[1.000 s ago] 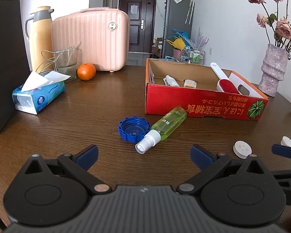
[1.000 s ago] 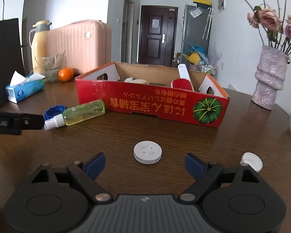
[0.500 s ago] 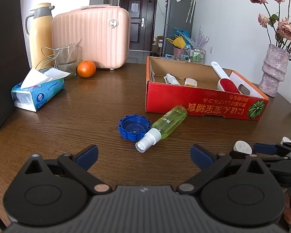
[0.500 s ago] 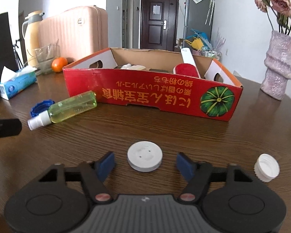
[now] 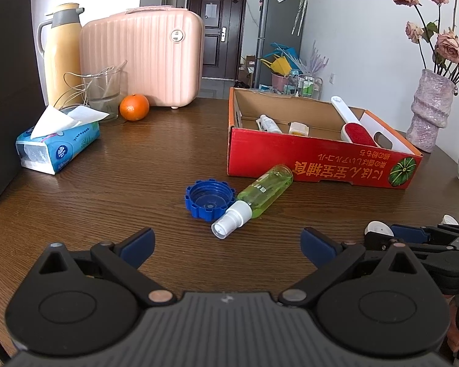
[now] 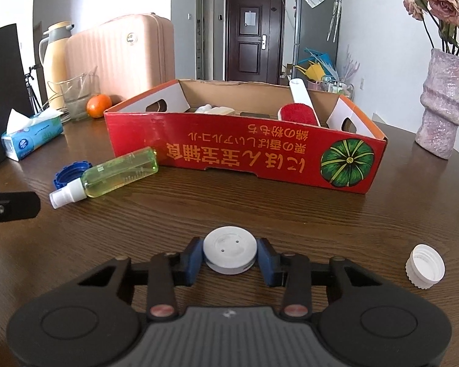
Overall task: Organize rigid objects
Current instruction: 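Grasp the green spray bottle with the left tool while the right tool holds the white disc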
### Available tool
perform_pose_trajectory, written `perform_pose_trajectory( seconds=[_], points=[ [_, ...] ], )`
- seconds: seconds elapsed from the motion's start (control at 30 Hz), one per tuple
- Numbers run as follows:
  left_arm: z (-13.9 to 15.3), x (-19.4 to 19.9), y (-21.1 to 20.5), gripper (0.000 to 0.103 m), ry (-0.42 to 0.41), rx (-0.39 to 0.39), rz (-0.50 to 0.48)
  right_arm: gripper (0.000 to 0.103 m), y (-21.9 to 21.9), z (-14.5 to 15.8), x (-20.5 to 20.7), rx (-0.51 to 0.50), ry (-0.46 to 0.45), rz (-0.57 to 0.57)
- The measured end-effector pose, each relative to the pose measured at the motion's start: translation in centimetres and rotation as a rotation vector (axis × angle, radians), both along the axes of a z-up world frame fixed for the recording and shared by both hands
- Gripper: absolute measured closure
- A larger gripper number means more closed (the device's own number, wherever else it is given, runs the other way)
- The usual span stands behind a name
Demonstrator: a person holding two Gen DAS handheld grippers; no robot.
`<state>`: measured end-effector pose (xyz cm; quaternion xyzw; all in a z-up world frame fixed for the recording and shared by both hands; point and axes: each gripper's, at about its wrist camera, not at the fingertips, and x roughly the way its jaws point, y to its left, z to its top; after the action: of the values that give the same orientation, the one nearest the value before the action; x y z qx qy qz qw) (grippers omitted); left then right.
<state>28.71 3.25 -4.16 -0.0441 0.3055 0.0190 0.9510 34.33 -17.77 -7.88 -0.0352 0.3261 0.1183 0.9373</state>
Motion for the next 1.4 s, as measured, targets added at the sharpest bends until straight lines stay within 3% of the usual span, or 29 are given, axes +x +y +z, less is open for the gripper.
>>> perform_pose_trajectory(
  seconds=[0.37,0.73,1.1,1.23,1.4],
  points=[
    [-0.1,0.6,-0.2,0.000,0.031,-0.003,-0.054,0.065,-0.6,1.4,-2.0,0.033,-0.086,-0.054],
    [2.2,3.1,-1.9,0.000,-0.005,0.124,-0.118,0.065,-2.3,2.3,-2.2,0.078,-0.129,-0.113],
    [1.6,7.5,-3.7,0.000,-0.023,0.160,-0.179,0.065,-3.5,2.4,-1.9,0.094,-0.138,-0.157],
    [0.5,9.0,-3.9,0.011,0.004,0.159,-0.215,0.065,-3.7,2.2,-1.6,0.085,-0.127,-0.174],
    [-1.0,10.7,-3.6,0.030,0.055,0.152,-0.272,0.065,-3.8,1.8,-1.2,0.077,-0.115,-0.190]
  ],
)
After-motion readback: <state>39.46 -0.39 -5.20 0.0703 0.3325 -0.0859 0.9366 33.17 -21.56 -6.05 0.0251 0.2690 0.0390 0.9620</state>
